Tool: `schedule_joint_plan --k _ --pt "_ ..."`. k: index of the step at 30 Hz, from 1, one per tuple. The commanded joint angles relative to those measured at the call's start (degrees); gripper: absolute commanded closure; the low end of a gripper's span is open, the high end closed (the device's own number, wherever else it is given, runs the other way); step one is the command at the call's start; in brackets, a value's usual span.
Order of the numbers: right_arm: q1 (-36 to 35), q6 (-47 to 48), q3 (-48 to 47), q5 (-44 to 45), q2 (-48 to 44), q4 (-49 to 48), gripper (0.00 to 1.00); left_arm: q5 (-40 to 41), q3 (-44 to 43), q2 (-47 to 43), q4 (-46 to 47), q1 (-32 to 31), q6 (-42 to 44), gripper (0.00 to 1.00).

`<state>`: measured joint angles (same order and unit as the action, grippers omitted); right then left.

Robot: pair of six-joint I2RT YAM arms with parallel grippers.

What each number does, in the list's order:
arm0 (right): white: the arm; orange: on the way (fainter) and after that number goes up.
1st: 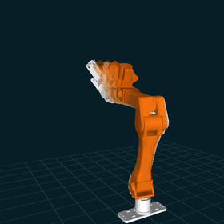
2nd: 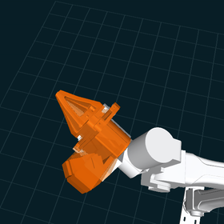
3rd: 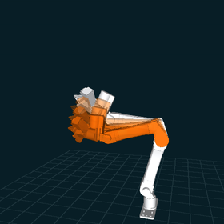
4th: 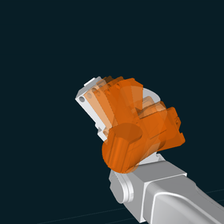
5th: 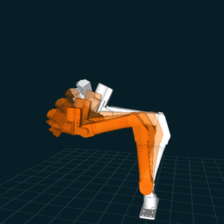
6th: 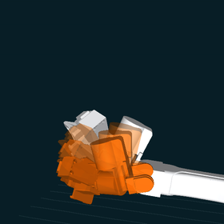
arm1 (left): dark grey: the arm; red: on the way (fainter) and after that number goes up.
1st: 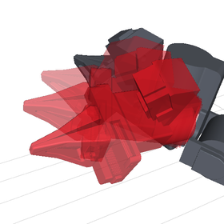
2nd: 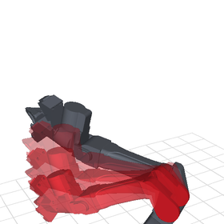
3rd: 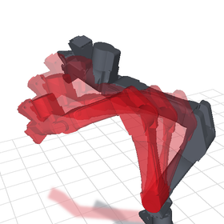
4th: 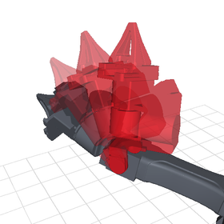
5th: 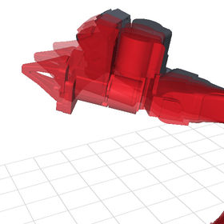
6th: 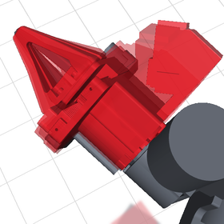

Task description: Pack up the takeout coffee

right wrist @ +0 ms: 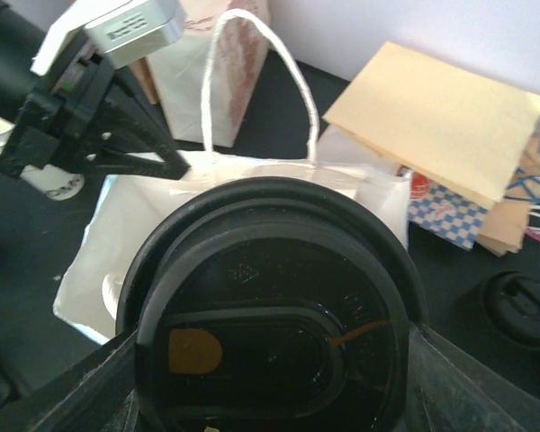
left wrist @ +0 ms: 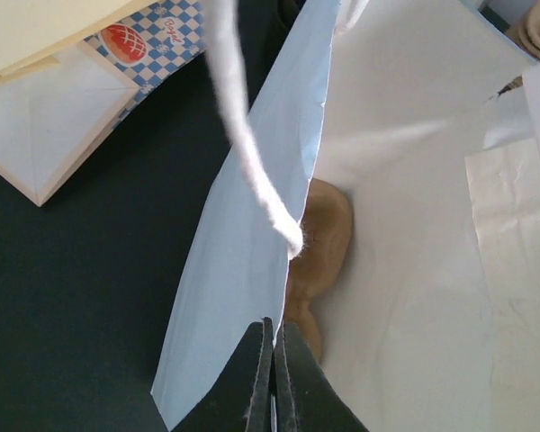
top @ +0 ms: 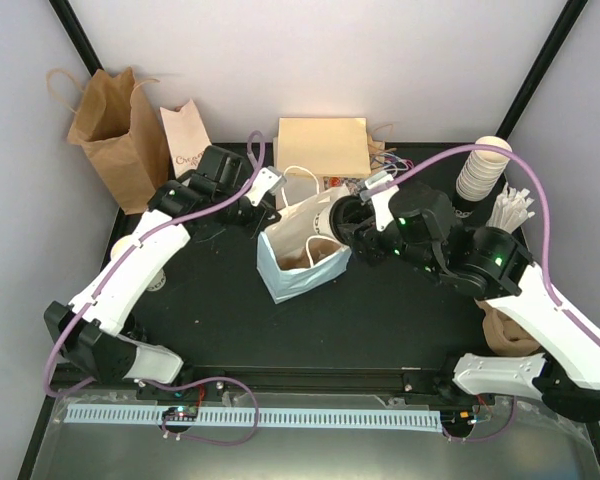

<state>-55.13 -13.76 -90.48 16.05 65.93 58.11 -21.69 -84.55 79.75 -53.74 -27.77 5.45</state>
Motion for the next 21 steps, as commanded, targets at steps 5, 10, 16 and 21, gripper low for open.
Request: schedule_joint_plan --k 5,10,16,21 --pt "0.29 2.12 3.52 -14.4 -2.88 -0.47 0.48 -2.22 3.07 -4.08 2.42 -1.05 -1.93 0.99" --pt "0.29 2.33 5.15 -19.04 -2.92 0.13 0.49 -0.95 3.83 -4.43 2.86 -1.43 -2.05 0.98" --pt "0.29 2.07 6.09 -19.76 -3.09 1.87 0.49 1.28 3.46 -4.78 2.81 -2.07 -1.5 0.99" --pt "0.29 1.72 7.5 -17.67 -4.48 1.52 0.49 3.84 3.83 -6.0 3.57 -4.04 0.98 0.99"
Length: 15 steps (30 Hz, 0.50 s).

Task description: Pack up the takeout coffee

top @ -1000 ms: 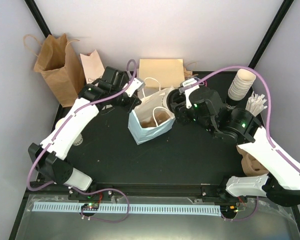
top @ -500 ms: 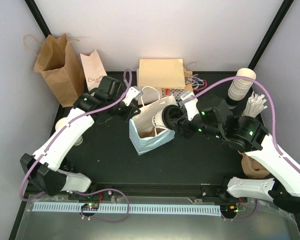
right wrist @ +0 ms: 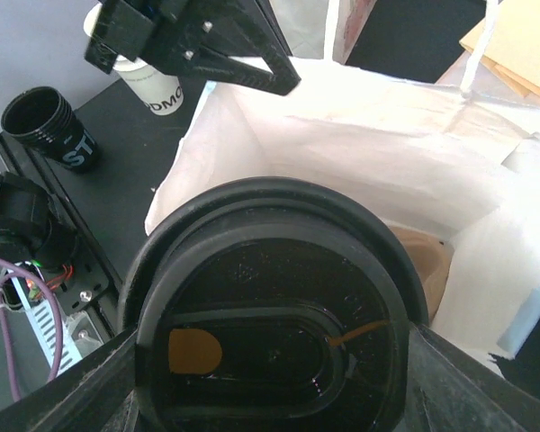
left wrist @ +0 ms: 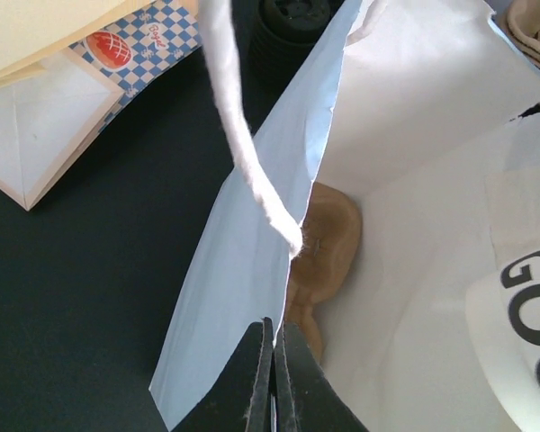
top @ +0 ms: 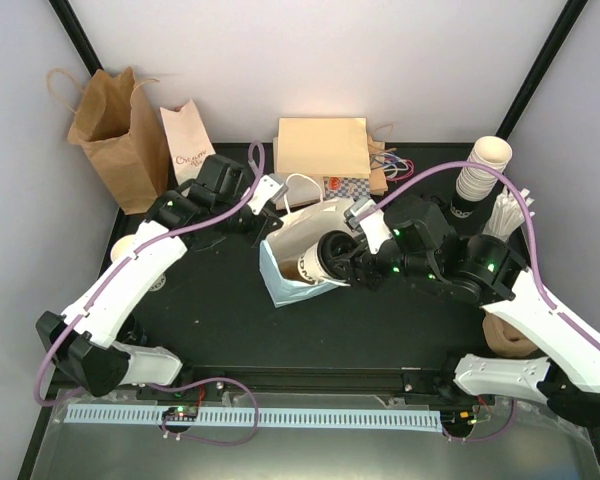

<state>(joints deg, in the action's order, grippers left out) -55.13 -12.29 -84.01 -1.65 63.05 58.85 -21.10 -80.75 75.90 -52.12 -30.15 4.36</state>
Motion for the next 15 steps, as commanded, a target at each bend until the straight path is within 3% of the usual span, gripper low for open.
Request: schedule_joint_plan --k 1,9,15 --pt "0.29 0.33 0.84 -0.2 -1.55 0.93 0.49 4.81 -0.02 -2.16 2.08 -2.16 2.21 0.98" --pt "0.25 0.71 1.83 -2.31 0.48 1.88 0.5 10.91 -0.19 -6.92 4.32 -3.26 4.59 0.98" --pt "0.12 -0.26 5.85 -3.68 0.54 0.9 0.51 12.24 6.66 -11.99 10.22 -6.01 5.3 0.98"
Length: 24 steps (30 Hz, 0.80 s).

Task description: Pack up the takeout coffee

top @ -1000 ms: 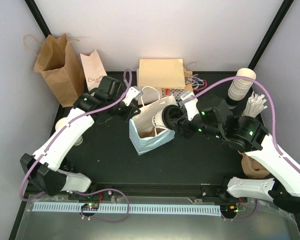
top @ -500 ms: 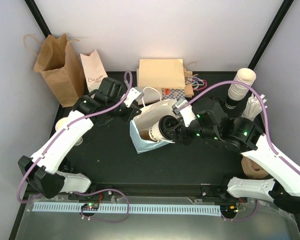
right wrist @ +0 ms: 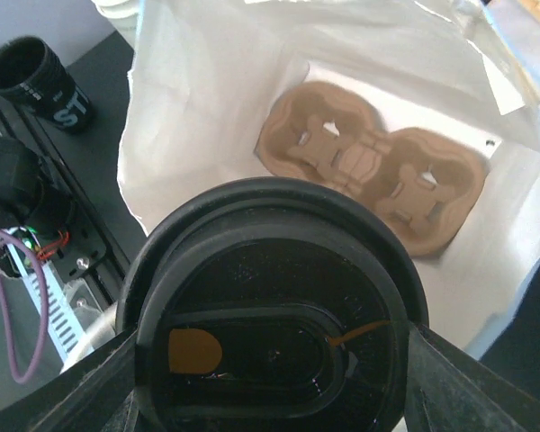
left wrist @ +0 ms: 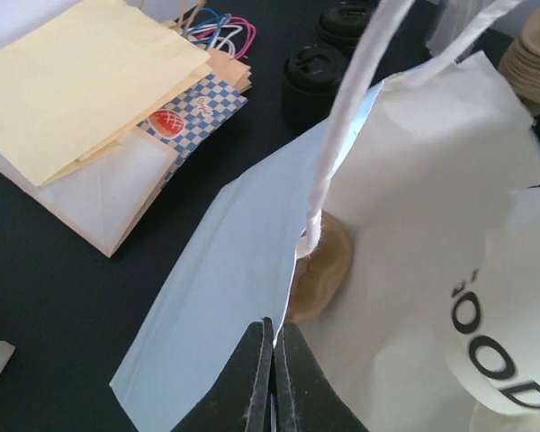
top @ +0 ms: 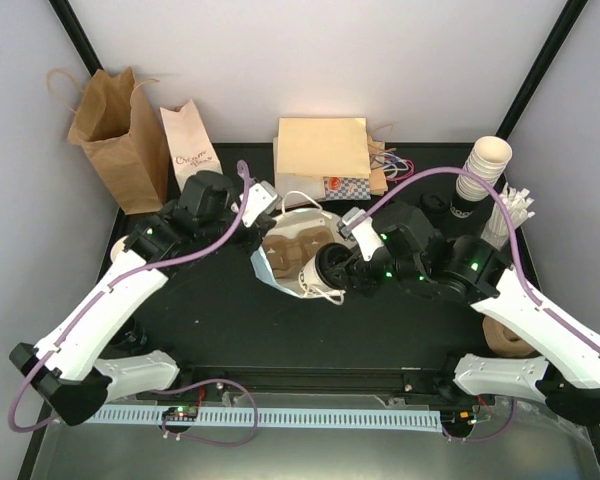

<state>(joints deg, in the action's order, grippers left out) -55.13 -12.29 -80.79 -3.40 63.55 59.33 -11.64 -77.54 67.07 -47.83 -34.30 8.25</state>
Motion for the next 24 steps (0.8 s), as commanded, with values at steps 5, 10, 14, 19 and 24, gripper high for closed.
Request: schedule_joint_plan --k 5,10,14,19,24 --pt "-0.37 -1.33 6.69 -1.26 -0.8 -0.79 0.52 3.95 9.87 -5.82 8.02 -3.63 -0.42 0.98" --pt "-1.7 -2.02 9.08 -1.17 -1.41 -2.03 0.52 5.38 13.43 -7.73 8.91 -5.87 -2.47 0.98" --pt "-2.9 -2.08 9.66 -0.36 -1.89 -3.15 0.53 5.4 14.08 -8.91 9.17 -6.95 -3.6 0.98" --pt "-3.39 -2.06 9.91 1.04 -2.78 -4.71 0.53 5.21 14.32 -9.32 9.4 -8.31 -4.23 0.99" --pt "-3.49 -2.23 10.52 3.44 -4.0 -6.33 0.53 4.95 14.82 -9.46 9.43 -9.19 -4.77 0.98"
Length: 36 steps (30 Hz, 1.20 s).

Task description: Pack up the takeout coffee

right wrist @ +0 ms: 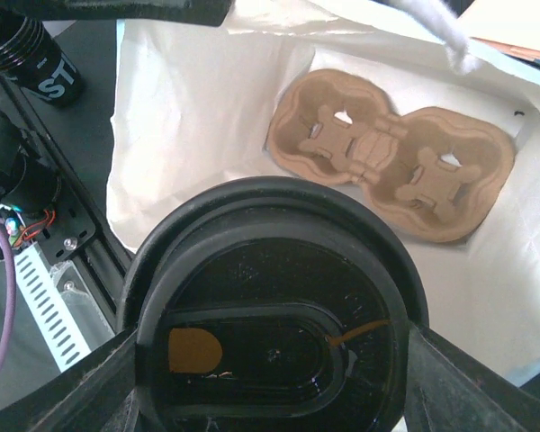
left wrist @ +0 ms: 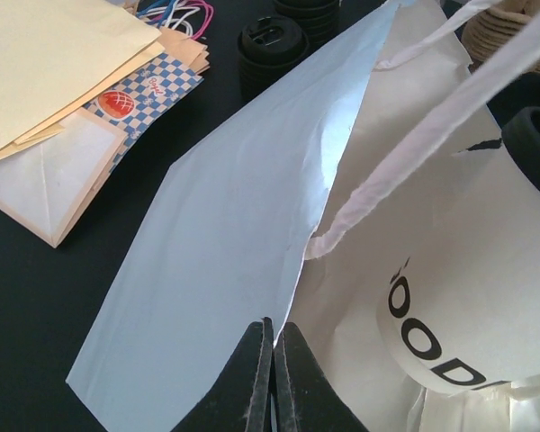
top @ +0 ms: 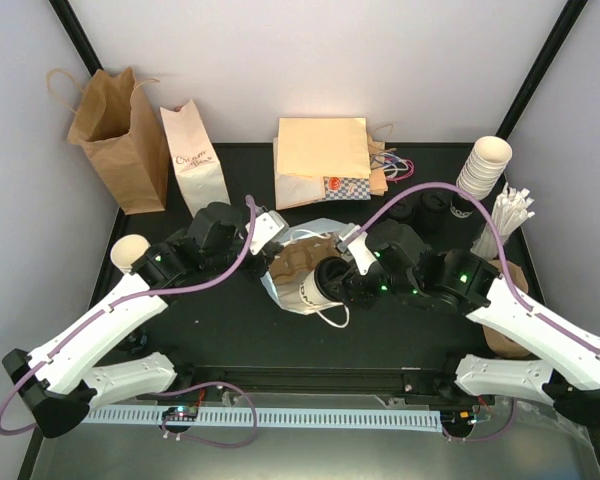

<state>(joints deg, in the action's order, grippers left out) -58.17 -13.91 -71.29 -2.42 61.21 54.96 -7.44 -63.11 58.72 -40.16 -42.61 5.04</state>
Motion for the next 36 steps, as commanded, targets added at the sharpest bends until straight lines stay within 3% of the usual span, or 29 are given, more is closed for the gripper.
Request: schedule_joint_plan --k 1,12,21,30,36 --pt "-0.45 -0.59 1.06 2.84 -1.82 -2.32 0.53 0.72 0.48 -1.16 1.81 -0.96 -1.67 0.99" --pt "-4.96 -1.21 3.86 9.64 -1.1 -5.55 0.54 -0.3 1.46 -2.5 2.09 -2.12 -3.03 0.98" --pt "-13.78 -4.4 8.87 14.61 -0.8 -7.08 0.55 -2.48 4.01 -4.93 2.34 -2.61 -3.63 0.98" --pt "-24.57 -6.02 12.76 38.1 1.16 -11.4 0.57 -6.44 7.13 -7.24 2.09 -4.69 -4.78 0.98" --pt "-26.11 -3.76 16.23 48.73 2.39 -18.9 0.6 -6.09 7.72 -8.56 1.43 -5.11 -5.83 0.98"
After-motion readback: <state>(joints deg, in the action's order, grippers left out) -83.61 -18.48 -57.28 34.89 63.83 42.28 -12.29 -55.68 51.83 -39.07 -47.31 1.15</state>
